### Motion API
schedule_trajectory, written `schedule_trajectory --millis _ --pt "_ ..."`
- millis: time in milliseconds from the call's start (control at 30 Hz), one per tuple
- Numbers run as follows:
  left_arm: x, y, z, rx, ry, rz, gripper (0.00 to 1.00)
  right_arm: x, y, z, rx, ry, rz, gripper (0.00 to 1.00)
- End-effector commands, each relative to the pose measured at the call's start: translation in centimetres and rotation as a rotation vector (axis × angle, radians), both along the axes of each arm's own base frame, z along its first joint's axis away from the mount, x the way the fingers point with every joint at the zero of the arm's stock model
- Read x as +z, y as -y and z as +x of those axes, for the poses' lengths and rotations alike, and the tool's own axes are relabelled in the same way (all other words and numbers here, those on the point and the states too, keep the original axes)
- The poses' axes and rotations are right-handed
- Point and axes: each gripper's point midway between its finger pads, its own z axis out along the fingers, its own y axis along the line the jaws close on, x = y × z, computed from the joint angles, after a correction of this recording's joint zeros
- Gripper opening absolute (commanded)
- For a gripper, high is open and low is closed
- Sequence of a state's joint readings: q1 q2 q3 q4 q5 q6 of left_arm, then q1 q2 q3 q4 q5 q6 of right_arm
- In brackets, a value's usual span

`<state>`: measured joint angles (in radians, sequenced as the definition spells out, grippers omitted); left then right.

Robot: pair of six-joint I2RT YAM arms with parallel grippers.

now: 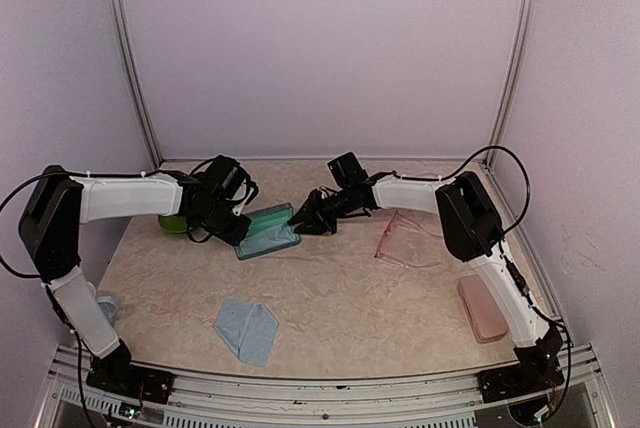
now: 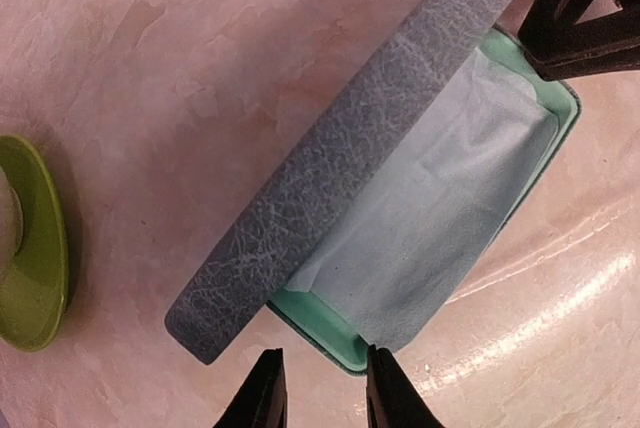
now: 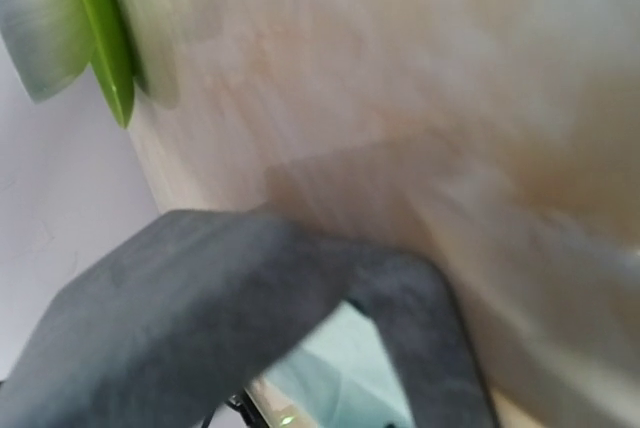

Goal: Organize the sunglasses
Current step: Place the folded cleaning cloth in the sunglasses case.

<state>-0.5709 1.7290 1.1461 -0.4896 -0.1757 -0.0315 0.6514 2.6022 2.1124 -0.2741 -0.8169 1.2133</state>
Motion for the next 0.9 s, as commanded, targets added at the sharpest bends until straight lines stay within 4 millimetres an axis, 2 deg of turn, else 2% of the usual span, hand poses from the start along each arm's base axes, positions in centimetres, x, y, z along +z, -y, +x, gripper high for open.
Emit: schedule_trajectory --millis 0,233,433,633,867 --pt "2.1 0.2 -1.0 0.014 0.019 -0.036 0.29 3.3 0.3 -0.2 0.005 0.08 0.019 0.28" --pt "4.1 -0.2 -2.1 0.035 0.044 -0.073 0.29 4.2 1.5 -0.9 0.007 0.117 -0.002 0.28" --pt "7.4 -0.7 -2.8 0.064 0.098 -0.123 0.29 5.5 2.8 -1.4 0.013 0.175 -0.051 0.28" --pt "11.9 0.0 -3.3 0.04 0.194 -0.214 0.32 6.8 4.9 -2.0 0.023 0.27 -0.159 0.33" --pt "19.2 0.4 -3.1 0.013 0.359 -0.316 0.42 8.5 9.1 -2.8 -0.006 0.371 -0.349 0.41"
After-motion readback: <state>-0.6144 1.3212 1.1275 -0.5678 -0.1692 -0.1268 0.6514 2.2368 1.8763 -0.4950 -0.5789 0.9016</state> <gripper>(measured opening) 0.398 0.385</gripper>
